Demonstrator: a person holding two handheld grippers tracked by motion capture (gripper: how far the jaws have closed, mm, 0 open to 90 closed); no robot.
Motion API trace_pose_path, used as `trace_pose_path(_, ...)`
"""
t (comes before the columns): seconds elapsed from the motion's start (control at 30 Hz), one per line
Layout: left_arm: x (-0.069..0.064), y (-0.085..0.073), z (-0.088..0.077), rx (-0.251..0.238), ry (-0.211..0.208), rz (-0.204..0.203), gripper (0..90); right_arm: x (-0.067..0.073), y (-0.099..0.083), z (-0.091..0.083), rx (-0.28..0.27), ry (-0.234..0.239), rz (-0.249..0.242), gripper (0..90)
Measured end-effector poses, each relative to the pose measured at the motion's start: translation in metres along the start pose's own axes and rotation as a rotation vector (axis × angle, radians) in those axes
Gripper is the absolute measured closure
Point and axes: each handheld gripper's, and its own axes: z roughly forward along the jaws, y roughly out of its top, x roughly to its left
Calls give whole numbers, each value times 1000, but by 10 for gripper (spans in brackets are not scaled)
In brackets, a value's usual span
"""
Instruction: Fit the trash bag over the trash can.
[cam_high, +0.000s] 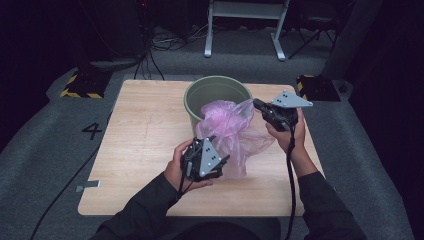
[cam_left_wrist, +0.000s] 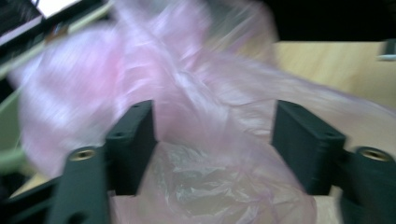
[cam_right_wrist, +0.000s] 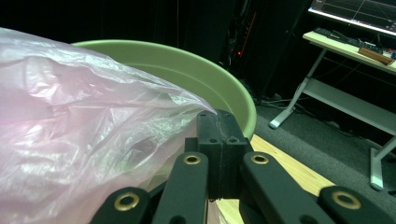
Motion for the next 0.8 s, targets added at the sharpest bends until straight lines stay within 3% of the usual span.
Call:
trace_pose_path(0.03,3,-3,2,14,46,-1,360,0,0,-1,-3,0,4,900)
trace_pose_path(0.07,8,-5,3,19,59,-13,436,-1,0,-2,-8,0,6,900)
trace_pose_path(0.17,25,-14,3,30,76,-60,541,-3,0,-4,-24,0,17,900)
trace_pose_path(0.3,47,-24,0,48,96,-115,611,-6,0,-5,-34,-4,28,900)
trace_pose_path(0.33,54,-27,-1,47,85,-128,644,-7,0,-6,-40,-2,30,900)
trace_pose_path(0.47,77,-35,-5,-1,79,-147,856,-10,0,-5,-45,-1,29,900)
trace_pose_path(0.53,91,-36,-5,-10,51,-177,873,-11,1,-4,-47,-2,27,900)
trace_pose_path(0.67,111,-37,-8,-38,49,-191,868,-13,3,0,-48,-1,24,900)
trace_pose_path(0.8,127,-35,-2,-27,91,-145,882,-14,6,7,-40,-8,0,900)
